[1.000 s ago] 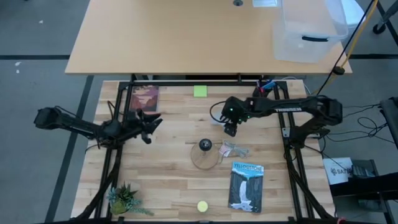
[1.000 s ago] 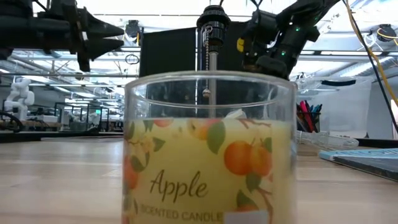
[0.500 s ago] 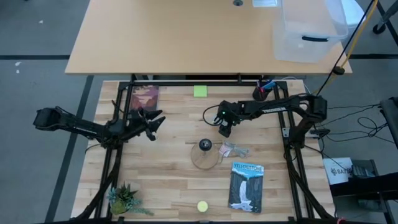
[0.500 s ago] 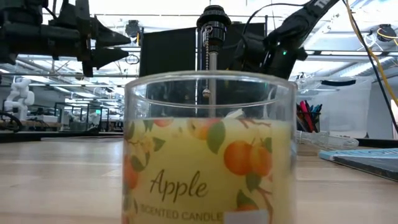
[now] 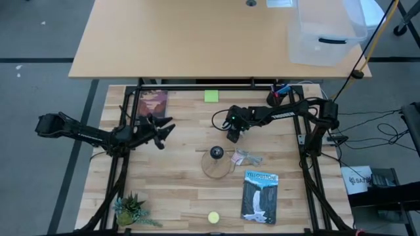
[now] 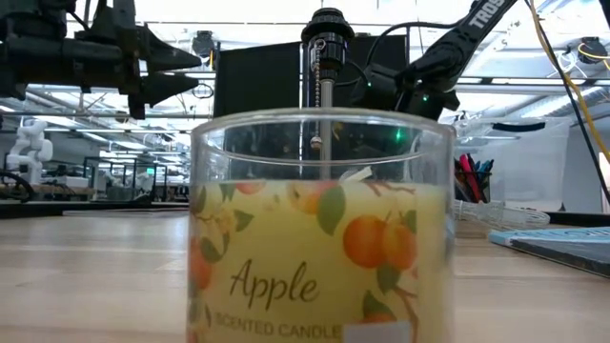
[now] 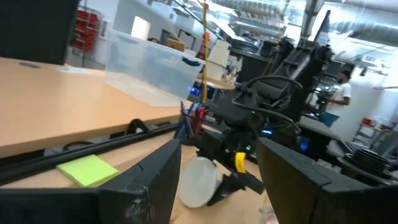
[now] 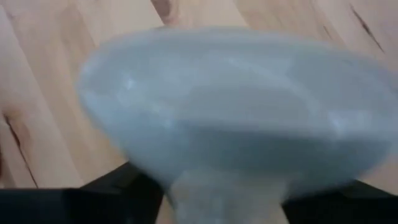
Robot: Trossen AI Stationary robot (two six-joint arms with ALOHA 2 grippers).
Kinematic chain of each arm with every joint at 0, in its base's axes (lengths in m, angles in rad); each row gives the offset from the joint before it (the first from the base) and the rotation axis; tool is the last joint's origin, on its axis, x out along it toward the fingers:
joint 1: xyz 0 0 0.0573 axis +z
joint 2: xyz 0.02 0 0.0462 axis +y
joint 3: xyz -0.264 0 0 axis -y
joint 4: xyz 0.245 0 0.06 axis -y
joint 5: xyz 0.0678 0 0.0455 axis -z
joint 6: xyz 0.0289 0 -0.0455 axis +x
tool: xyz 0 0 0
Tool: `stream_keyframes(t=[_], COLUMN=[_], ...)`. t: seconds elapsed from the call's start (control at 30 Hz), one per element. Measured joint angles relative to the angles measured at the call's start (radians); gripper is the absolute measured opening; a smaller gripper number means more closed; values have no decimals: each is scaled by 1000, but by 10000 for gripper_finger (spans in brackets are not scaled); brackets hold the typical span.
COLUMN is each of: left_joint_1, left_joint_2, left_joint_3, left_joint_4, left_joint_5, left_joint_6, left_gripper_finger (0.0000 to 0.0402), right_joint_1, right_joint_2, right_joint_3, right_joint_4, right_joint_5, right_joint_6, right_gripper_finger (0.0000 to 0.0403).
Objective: Screw lightbulb
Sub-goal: Insert the white lightbulb into the brown lamp
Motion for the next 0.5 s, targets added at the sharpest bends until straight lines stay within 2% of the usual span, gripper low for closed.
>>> stream_keyframes(t=[0.1,0.2,0.5], left_joint_1=[0,0,0], left_joint_2=[0,0,0], left_joint_3=[0,0,0], left_joint_4=[0,0,0], left_joint_5=[3,3,3], left_joint_6=[-4,-5,-11], left_gripper_finger=[213,213,213], right_joint_1=[0,0,0], right_joint_2=[-1,-1,-11], right_joint_3=[0,0,0], right_joint_4=[18,31,106], right_joint_5=[0,0,0], right_joint_6=[-1,-3,-29], right_gripper_finger=[185,157,153])
